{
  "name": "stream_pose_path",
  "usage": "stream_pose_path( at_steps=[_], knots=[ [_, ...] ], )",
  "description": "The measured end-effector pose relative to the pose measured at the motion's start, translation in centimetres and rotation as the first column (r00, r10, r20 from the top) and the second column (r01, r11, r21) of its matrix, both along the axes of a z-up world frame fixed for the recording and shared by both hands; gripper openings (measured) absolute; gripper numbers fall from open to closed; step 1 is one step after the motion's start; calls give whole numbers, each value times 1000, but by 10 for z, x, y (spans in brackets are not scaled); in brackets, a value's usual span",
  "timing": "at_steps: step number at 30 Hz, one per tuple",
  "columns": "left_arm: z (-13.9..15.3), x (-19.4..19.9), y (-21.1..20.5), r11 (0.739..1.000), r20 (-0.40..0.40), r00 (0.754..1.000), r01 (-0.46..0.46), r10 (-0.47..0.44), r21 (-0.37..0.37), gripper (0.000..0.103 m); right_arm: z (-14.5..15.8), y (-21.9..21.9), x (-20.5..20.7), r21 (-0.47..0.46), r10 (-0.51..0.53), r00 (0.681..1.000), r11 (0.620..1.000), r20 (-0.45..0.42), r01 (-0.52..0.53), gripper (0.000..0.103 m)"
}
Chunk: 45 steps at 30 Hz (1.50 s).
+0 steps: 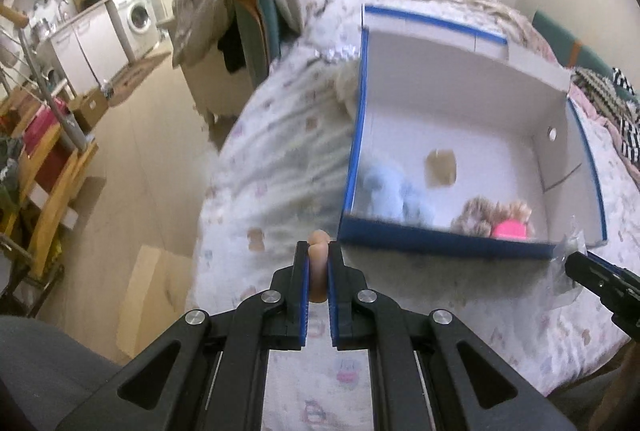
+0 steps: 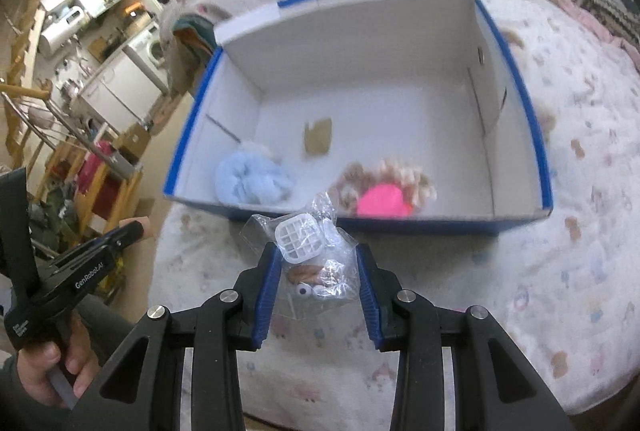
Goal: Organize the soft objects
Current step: 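Lift the orange cylinder with the left tool while the right tool carries the bag over the box, then open the left tool to drop the orange cylinder while the right tool releases the bag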
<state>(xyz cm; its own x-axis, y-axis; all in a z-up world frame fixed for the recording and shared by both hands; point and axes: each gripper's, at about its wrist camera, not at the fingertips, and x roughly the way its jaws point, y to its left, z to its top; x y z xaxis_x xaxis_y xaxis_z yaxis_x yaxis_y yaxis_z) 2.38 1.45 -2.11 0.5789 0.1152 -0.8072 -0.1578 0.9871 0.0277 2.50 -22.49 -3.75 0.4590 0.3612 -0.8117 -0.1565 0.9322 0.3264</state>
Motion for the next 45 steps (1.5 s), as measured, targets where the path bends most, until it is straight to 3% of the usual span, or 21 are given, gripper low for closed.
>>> stream_pose_path(
  at_steps=[8,18,24,33,39,45],
  knots=[
    [21,21,-5,1000,47,999,23,-24,13,7,29,-11,7,48,-37,990,998,135,31,39],
    [37,56,-11,999,85,996,37,-39,21,7,43,-38,33,92,-121,977,990,175,107,39],
    [39,76,-17,999,92,994,49,-51,24,7,56,-43,52,74,-126,965,991,231,111,39],
    [29,112,-41,993,82,990,110,-112,31,7,52,-37,85,37,-104,968,995,230,98,39],
    [4,130,-57,987,64,985,158,-159,29,7,35,-29,105,-10,-88,978,996,189,92,39],
    [-21,140,-66,984,-5,984,179,-179,-18,7,16,-18,110,-53,-73,987,995,144,81,39]
  ],
)
